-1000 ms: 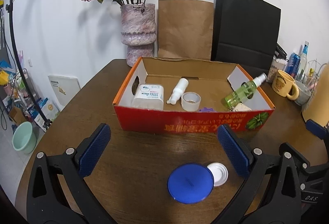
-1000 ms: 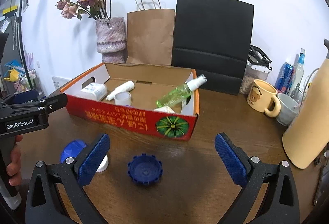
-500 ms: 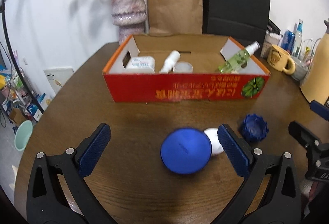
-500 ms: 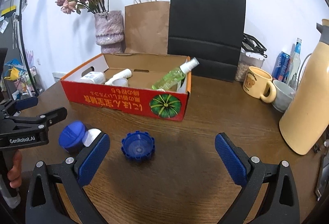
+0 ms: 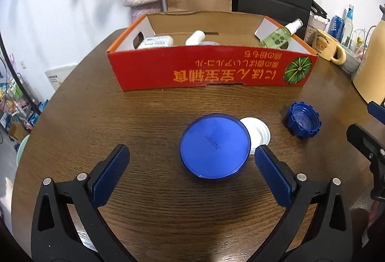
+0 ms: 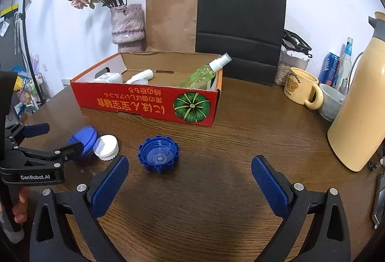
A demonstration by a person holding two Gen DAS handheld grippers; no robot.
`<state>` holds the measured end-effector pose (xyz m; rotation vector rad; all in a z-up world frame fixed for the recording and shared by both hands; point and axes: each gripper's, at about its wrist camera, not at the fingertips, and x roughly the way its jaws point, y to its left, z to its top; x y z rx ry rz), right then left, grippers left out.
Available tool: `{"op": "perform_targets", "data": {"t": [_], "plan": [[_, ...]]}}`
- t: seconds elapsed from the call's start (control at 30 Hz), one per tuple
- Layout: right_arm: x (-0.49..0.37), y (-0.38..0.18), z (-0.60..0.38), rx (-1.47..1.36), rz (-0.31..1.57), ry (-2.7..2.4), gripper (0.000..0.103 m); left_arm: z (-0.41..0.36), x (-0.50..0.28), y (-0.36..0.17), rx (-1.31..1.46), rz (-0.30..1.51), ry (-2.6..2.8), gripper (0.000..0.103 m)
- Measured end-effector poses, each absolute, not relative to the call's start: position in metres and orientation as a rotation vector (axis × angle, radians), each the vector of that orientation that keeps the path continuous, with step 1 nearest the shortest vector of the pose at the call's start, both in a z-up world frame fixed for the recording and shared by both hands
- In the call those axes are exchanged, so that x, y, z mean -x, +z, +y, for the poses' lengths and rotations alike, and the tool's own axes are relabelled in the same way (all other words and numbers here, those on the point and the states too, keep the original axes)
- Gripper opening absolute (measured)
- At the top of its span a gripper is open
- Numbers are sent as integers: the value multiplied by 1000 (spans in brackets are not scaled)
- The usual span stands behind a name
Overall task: Organize rigid objects
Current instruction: 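Close the left tool on the large blue lid while the right tool grasps the blue cap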
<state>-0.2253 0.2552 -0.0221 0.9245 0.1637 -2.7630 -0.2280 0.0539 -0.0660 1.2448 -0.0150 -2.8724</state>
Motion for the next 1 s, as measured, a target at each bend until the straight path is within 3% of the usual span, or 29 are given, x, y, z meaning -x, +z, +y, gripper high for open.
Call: {"op": "perform_targets", "data": {"t": [0.53,0.63,0.77,1.0], "plan": [[227,-29,252,-938,159,-2760,103,49,243,-79,-1352,109,-2873,103],[227,-30,251,-940,162,-2759,103,48,242,-77,-1343,140,-2897,95],[228,-32,250,-952,169,-2756,103,46,241,-77,-1361,191,-2929,66],[230,-34,248,-967,179,-2755,103,48,237,-71,-1332,174,-2952,63]]}}
